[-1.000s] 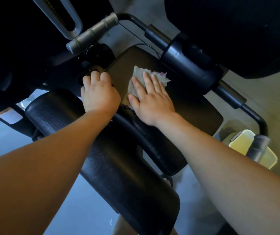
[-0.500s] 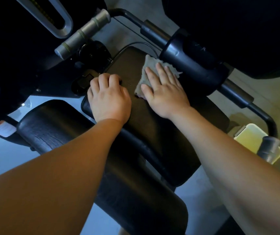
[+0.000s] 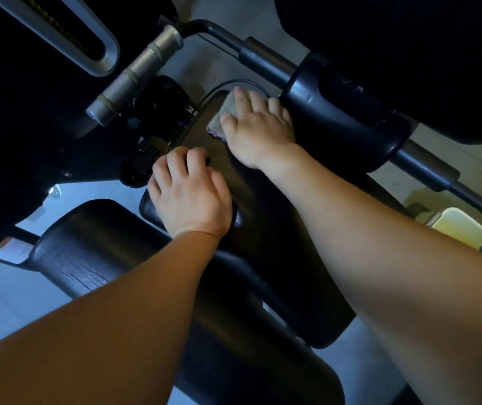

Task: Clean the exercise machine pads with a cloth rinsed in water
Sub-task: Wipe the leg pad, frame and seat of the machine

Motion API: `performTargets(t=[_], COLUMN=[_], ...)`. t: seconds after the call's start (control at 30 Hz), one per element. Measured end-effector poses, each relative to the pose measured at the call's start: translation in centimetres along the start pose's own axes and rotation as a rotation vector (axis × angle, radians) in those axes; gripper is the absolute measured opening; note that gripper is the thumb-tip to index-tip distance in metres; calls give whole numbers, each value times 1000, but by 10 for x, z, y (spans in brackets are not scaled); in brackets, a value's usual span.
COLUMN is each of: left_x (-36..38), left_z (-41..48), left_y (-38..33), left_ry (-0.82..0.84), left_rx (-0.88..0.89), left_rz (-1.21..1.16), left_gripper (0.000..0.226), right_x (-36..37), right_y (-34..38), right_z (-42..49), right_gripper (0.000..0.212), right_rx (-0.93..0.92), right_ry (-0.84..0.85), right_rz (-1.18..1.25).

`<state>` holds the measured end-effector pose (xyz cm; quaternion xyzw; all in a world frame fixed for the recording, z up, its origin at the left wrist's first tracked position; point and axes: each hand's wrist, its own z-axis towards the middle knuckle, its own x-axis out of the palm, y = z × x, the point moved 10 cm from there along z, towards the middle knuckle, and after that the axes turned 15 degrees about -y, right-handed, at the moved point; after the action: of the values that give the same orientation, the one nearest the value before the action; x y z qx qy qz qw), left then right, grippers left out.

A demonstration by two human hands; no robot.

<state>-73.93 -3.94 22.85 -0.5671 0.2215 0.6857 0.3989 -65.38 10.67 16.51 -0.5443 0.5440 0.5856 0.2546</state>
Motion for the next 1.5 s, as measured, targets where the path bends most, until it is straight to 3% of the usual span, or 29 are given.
performTargets(t=[0.13, 0.43, 0.83, 1.0, 1.2, 1.4, 1.5], left_x=[3, -1, -4, -4, -4, -5, -7], left_z=[-1, -2, -3, -3, -2, -3, -4], left_y=[-1, -3, -4, -5, -6, -5, -5], left_ry=[3, 16, 27, 37, 50, 55, 45], left_rx=[8, -7, -9, -9, 0, 2, 5], left_rz=[17, 19, 16, 28, 35, 37, 30], left_gripper=[30, 32, 33, 33, 35, 36, 36], right_x=[2, -20, -40, -35, -28, -24, -28], right_y=[10, -33, -120, -116, -70, -14, -23], right_z=[17, -39, -106, -122, -151, -230, -221], right_gripper=[64, 74, 69, 73, 69, 66, 67], right_rx=[5, 57, 178, 195, 44, -376, -372], right_ry=[-24, -165, -37, -11, 60, -28, -15], right_rz=[-12, -76, 19, 0, 91, 76, 105])
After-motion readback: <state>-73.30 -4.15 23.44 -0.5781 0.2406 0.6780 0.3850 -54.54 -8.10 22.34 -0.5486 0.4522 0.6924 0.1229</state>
